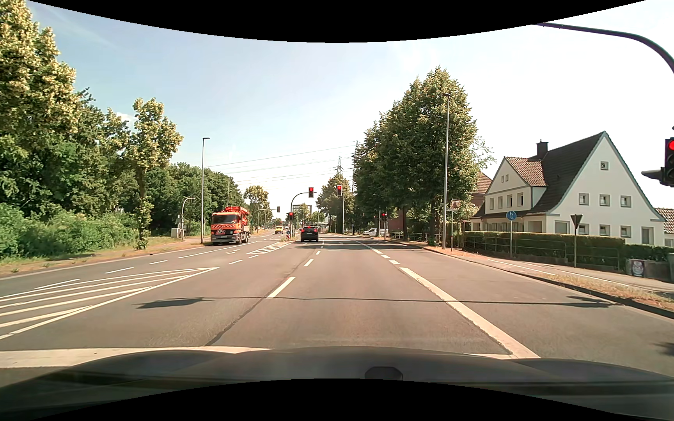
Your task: Follow the waypoints while adhering to traffic rules and regulations
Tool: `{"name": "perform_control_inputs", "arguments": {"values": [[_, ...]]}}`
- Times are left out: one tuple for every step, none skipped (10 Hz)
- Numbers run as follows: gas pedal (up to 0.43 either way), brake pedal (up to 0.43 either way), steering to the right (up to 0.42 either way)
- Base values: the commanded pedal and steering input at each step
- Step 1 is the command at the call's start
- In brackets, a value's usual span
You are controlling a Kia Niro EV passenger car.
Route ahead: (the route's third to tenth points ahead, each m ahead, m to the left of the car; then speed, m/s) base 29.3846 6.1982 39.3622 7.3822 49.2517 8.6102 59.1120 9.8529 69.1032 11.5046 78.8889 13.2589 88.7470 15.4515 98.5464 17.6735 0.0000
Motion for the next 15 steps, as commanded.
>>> {"name": "perform_control_inputs", "arguments": {"values": [[0.0,0.268,0.007],[0.0,0.268,0.006],[0.0,0.268,0.006],[0.0,0.268,0.006],[0.0,0.268,0.007],[0.0,0.268,0.007],[0.0,0.268,0.006],[0.0,0.268,0.006],[0.0,0.268,0.006],[0.0,0.268,0.007],[0.0,0.268,0.006],[0.0,0.268,0.006],[0.0,0.268,0.006],[0.0,0.268,0.006],[0.0,0.268,0.006]]}}
